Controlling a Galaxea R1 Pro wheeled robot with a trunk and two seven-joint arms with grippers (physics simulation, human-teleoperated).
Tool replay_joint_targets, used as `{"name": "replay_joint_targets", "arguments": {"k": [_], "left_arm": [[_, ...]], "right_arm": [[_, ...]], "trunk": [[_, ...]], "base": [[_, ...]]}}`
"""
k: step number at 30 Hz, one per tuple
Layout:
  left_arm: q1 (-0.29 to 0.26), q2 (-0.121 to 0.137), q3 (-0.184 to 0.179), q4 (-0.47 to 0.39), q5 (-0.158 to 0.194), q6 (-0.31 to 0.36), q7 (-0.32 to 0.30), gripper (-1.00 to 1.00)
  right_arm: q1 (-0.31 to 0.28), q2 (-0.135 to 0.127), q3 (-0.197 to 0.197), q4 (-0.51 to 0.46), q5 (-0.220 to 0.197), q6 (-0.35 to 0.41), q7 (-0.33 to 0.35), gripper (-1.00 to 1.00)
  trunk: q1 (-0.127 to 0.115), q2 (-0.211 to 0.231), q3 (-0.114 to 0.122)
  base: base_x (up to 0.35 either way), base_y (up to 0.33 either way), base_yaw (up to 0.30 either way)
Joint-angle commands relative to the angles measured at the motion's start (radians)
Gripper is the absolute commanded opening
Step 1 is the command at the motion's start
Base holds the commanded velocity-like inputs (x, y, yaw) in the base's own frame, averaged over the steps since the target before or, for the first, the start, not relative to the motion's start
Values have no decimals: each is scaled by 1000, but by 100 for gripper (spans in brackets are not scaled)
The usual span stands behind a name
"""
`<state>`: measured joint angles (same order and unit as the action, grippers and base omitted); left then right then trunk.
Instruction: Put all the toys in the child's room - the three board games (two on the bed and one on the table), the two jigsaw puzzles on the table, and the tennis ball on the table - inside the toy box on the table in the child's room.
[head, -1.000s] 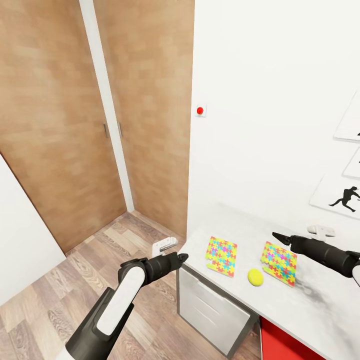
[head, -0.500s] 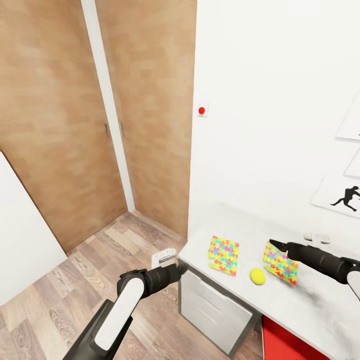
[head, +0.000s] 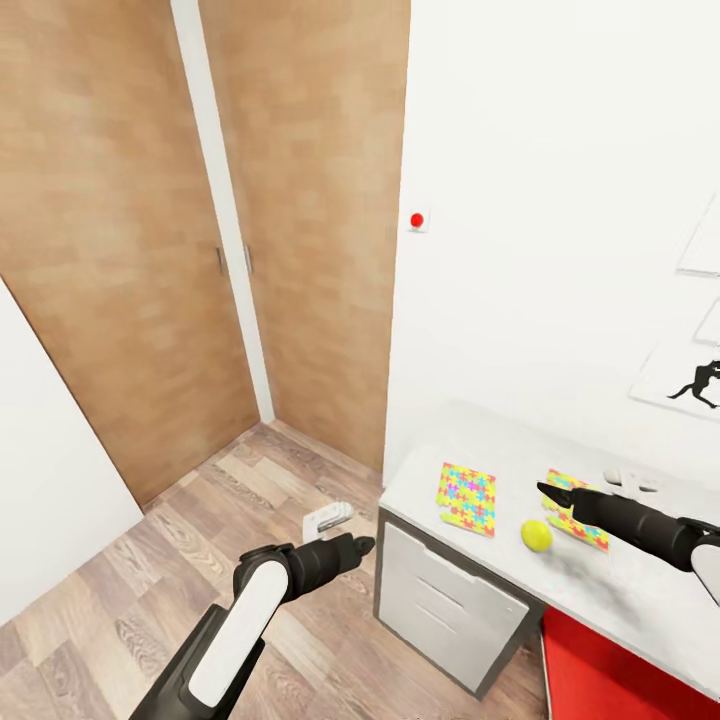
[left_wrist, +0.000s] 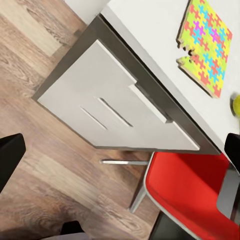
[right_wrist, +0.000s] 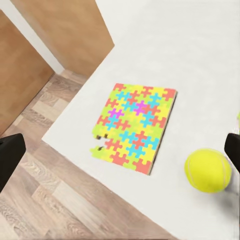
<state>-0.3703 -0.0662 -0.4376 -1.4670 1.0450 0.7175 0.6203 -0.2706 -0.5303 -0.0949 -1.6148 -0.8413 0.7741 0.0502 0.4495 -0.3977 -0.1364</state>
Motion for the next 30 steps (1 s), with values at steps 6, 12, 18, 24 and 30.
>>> {"name": "replay_joint_targets", "arguments": {"k": [6, 12, 18, 24, 30], "left_arm": [[0, 0, 0, 0, 10, 0, 10, 100], [1, 0, 0, 2, 9, 0, 11, 100], [2, 0, -1, 2, 2, -6, 11, 100], [2, 0, -1, 2, 1, -7, 12, 100], [2, 0, -1, 3, -1, -8, 12, 100]], "right_arm": [[-2, 0, -1, 0, 4, 21, 5, 100], [-3, 1, -3, 1, 4, 33, 5, 100], [-3, 1, -4, 1, 4, 35, 4, 100], [-2, 1, -3, 1, 4, 36, 4, 100], [-2, 1, -2, 1, 4, 36, 4, 100]], "trunk": [[0, -2, -2], [0, -2, -2], [0, -2, -2], [0, -2, -2], [0, -2, -2]], "base": [[-89, 293, -232], [-43, 304, -274], [-10, 201, -286], [-3, 71, -289], [-1, 32, -289]]}}
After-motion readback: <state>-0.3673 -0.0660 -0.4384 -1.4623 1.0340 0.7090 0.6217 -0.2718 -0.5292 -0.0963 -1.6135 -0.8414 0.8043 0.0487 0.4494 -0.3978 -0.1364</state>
